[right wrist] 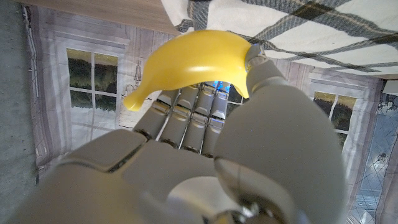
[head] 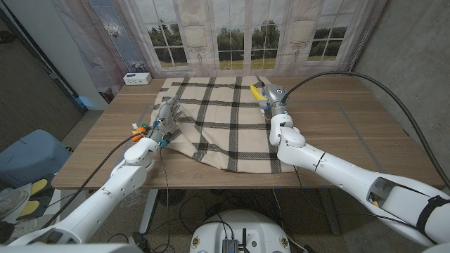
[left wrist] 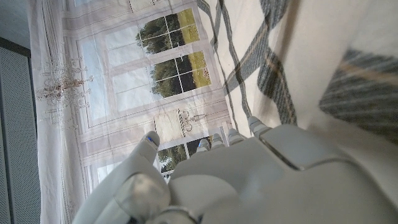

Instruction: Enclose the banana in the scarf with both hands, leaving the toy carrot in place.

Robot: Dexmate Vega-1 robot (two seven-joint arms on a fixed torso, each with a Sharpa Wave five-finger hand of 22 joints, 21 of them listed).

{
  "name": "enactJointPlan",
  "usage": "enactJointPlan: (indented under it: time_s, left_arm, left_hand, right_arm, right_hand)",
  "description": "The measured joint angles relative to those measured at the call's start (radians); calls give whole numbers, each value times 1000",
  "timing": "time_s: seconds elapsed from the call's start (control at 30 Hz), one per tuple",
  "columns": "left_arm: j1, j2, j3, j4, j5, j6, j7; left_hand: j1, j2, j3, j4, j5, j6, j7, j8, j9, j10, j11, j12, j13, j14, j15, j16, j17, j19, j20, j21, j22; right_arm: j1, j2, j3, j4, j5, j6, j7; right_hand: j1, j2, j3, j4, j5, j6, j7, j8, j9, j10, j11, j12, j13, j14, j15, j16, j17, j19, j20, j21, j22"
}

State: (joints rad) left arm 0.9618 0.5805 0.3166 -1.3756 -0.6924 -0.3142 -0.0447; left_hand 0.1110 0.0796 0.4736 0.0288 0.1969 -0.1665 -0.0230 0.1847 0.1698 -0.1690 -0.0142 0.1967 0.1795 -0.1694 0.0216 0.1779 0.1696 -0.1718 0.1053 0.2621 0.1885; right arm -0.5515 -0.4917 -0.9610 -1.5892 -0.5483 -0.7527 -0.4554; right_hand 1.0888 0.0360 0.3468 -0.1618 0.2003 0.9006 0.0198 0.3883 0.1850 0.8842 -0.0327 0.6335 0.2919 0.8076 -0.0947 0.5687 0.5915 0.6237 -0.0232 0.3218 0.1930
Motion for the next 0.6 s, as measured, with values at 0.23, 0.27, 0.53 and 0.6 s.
enactJointPlan:
  time_s: [0.23, 0.27, 0.53, 0.6]
  left_arm:
    - [16, 5, -6, -11, -1, -4, 6]
    - [19, 6, -8, -13, -2, -5, 7]
    - [32, 10, -12, -22, -4, -7, 12]
    - [32, 10, -12, -22, -4, -8, 14]
  left_hand:
    - [0, 0, 0, 0, 0, 0, 0, 0, 0, 0, 0, 0, 0, 0, 0, 0, 0, 0, 0, 0, 0]
    - [0, 0, 0, 0, 0, 0, 0, 0, 0, 0, 0, 0, 0, 0, 0, 0, 0, 0, 0, 0, 0]
    - [0, 0, -3, -3, 0, 0, 0, 0, 0, 0, 0, 0, 0, 0, 0, 0, 0, 0, 0, -8, 0]
    - [0, 0, -3, -3, 0, 0, 0, 0, 0, 0, 0, 0, 0, 0, 0, 0, 0, 0, 0, -8, 0]
  right_arm:
    - [10, 17, -2, 25, -18, 62, 17]
    - [11, 19, -2, 28, -18, 62, 17]
    - [21, 41, -6, 54, -28, 106, 27]
    - [24, 45, -7, 59, -28, 106, 27]
  right_hand:
    - [0, 0, 0, 0, 0, 0, 0, 0, 0, 0, 0, 0, 0, 0, 0, -4, 4, 0, 0, 0, 0]
    - [0, 0, 0, 0, 0, 0, 0, 0, 0, 0, 0, 0, 0, 0, 0, -4, 4, 0, 0, 0, 0]
    - [0, 0, 0, 0, 0, 0, 0, 0, 0, 0, 0, 0, 0, 0, 0, -11, 10, 0, 0, 0, 0]
    - [0, 0, 0, 0, 0, 0, 0, 0, 0, 0, 0, 2, 0, 0, 0, -14, 10, 0, 0, 4, 0]
